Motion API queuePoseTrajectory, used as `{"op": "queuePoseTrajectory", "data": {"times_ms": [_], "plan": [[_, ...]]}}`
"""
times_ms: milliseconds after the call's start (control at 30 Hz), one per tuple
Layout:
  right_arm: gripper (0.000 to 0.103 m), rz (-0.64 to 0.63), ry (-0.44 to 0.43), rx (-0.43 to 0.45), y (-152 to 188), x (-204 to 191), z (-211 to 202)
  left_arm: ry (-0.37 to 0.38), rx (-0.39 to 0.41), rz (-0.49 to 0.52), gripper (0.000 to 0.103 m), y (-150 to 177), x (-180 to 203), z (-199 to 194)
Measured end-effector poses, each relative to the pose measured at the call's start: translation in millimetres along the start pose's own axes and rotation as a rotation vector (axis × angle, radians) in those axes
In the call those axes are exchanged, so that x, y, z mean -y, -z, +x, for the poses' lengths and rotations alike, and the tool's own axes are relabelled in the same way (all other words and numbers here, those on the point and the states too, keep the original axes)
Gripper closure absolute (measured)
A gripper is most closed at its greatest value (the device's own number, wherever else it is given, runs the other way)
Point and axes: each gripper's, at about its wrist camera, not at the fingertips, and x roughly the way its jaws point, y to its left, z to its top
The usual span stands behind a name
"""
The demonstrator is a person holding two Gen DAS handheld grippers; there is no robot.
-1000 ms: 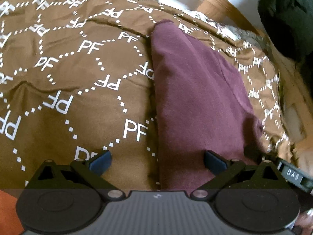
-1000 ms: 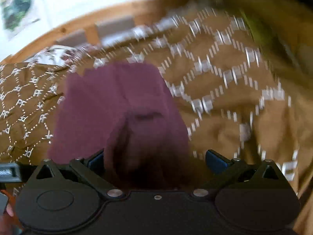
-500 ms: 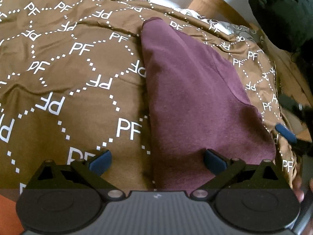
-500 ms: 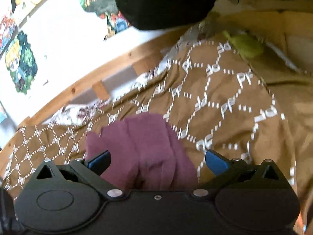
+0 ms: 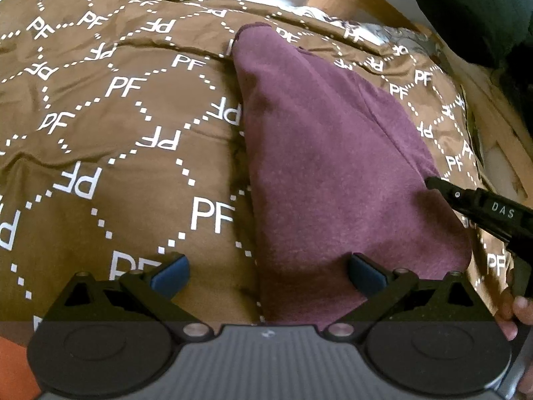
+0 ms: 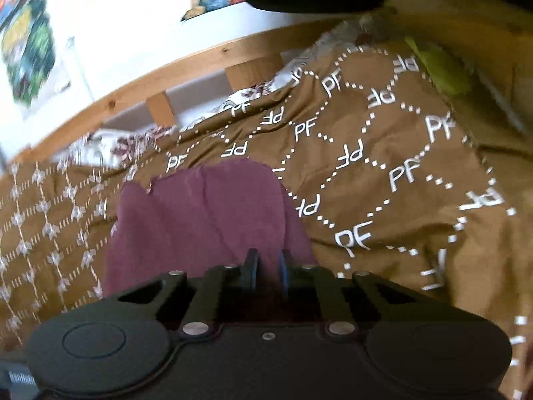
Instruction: Fold small clothes
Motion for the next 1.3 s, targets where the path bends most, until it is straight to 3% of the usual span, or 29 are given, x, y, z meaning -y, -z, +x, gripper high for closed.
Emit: {"op": "queuePoseTrajectory", "data": {"times_ms": [167,267,400,500,733,900,1000,1167,1300], "plan": [[0.09,0.034,0.009,-0.045,7.4,8.2,1.5,-0.006,0.0,0.022,0.0,0.9,3.3,-0.1],[0.072,0.101,-0.017,-0.014,3.9,16.4,0.4,0.003,-0.006,0.008,0.0,-0.3,1.1,0.3],[0.028,0.133,-0.034,0.021,-1.3,22.5,3.5,0.003,-0.003,0.007,0.0,0.1,-0.1,0.3],[0.022,0.136,-0.068,0.032,-5.4,24.5,11.4,0.009,-0.004,-0.005,0.0,-0.3,-1.8,0.6],[0.022,0.274,-0.123,-0.074,-1.5,40.9,47.3,0.009,-0.001,-0.008,0.0,-0.6,-1.3,1.4],[0.049,0.318,-0.138,-0.076,-0.2,46.2,45.2,0.007,0.001,-0.005,0.0,0.1,-0.1,1.6],[0.056,0.282,-0.138,-0.071,-0.9,40.7,43.8,0.01,-0.002,-0.009,0.0,-0.4,-0.6,1.4],[0.059,0.217,-0.127,-0.058,-0.4,36.0,40.2,0.08,0.064,-0.084,0.001,-8.5,-10.9,-11.5],[0.057,0.24,-0.134,-0.064,0.1,38.8,41.3,0.079,0.076,-0.066,0.001,-16.9,-11.0,-6.4]]}}
